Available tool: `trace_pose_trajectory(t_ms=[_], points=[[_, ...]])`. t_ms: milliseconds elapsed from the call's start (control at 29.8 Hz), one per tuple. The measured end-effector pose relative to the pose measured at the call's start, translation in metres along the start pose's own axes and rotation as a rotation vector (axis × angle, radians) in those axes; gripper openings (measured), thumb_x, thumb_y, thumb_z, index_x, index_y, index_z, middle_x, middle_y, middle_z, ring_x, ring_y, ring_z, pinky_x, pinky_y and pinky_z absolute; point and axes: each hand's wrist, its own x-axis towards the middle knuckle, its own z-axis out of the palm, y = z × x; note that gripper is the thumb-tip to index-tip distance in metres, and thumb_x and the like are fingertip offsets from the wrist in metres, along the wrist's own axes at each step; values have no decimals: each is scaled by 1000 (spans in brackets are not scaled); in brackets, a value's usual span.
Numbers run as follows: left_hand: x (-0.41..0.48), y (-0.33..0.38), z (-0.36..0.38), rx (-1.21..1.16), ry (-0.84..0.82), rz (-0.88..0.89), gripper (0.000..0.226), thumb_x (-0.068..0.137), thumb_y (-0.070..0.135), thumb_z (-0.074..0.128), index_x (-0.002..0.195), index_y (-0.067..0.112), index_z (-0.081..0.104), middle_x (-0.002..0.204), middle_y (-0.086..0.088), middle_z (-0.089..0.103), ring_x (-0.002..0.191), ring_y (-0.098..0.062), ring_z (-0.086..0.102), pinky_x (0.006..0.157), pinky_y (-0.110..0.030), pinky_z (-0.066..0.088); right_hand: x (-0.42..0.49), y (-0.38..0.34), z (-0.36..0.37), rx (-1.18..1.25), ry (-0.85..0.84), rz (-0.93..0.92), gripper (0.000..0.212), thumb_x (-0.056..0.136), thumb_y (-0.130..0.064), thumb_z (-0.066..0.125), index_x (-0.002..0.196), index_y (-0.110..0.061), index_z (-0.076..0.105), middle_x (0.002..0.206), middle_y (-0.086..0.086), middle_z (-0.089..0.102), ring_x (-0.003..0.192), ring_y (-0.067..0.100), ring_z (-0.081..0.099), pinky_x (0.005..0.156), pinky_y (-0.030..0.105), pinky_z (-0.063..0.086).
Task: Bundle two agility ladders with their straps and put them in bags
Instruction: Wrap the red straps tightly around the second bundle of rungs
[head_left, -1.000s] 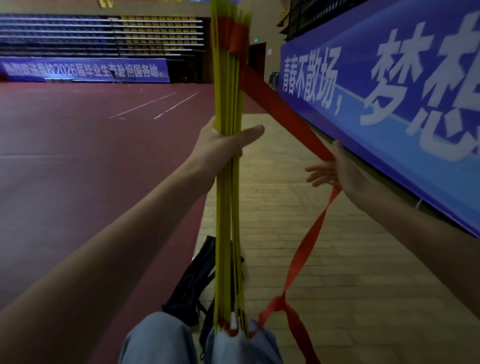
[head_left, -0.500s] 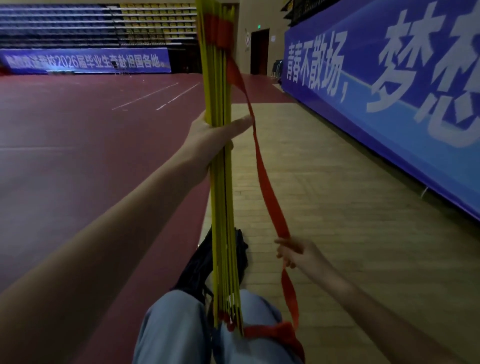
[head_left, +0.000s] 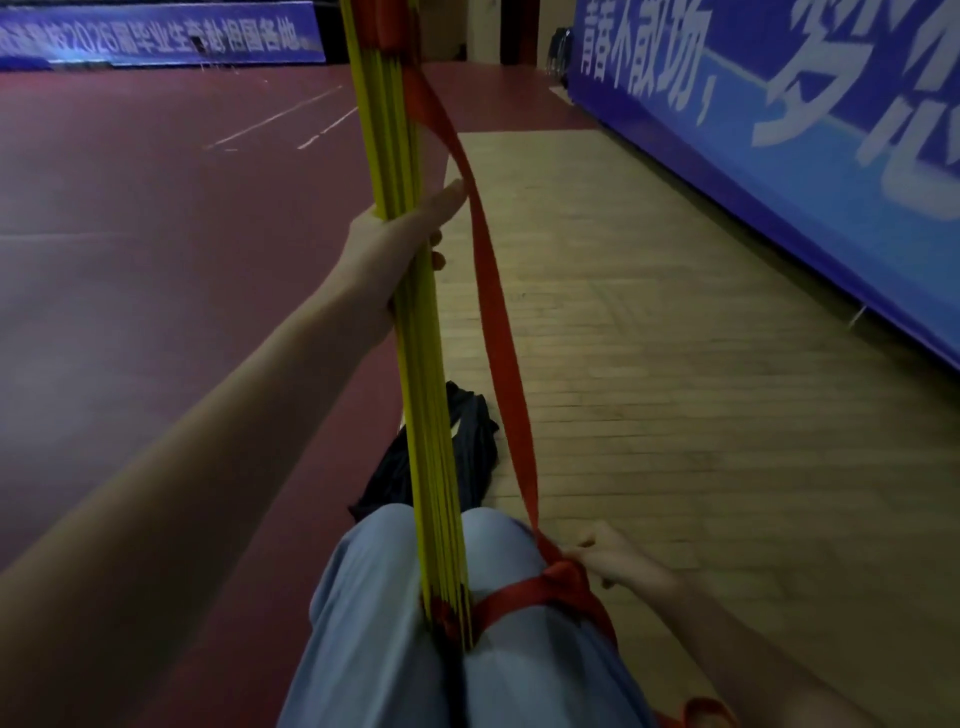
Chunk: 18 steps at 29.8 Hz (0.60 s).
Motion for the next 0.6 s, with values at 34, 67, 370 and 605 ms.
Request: trace_pose_trajectory(t_ms=[34, 67, 370, 605], points=[[0, -2, 2, -25, 6, -13, 20, 83, 37, 66, 89, 23, 54, 79, 4, 52, 66, -8, 53, 62, -22, 48, -1, -1, 0, 73, 40, -34, 38, 92, -30, 54, 56, -18, 49, 58, -3, 48, 54, 7, 45, 46, 16, 35], [1, -5, 4, -48, 10, -14, 20, 82, 38, 66, 90, 23, 54, 79, 4, 53, 64, -7, 54, 59, -21, 49, -2, -2, -1, 185, 83, -66, 35, 94, -25, 51, 60, -18, 51, 61, -3, 51, 58, 7, 48, 49, 14, 36], [-35, -105, 28, 148, -162, -24, 30, 77, 2, 69, 90, 24, 54, 80, 5, 61, 65, -2, 61, 54, -10, 49, -32, -57, -18, 885, 261, -249, 26, 99, -19, 38, 76, -14, 47, 54, -1, 40, 40, 7, 36, 38, 18, 32], [-60, -172, 42, 260, -271, -53, 50, 63, 17, 71, 104, 34, 47, 97, -20, 58, 87, -29, 61, 77, -43, 52, -39, -103, -43, 1355, 142, -336, 28, 100, -15, 35, 73, -15, 43, 40, -6, 37, 29, 4, 26, 30, 13, 18]])
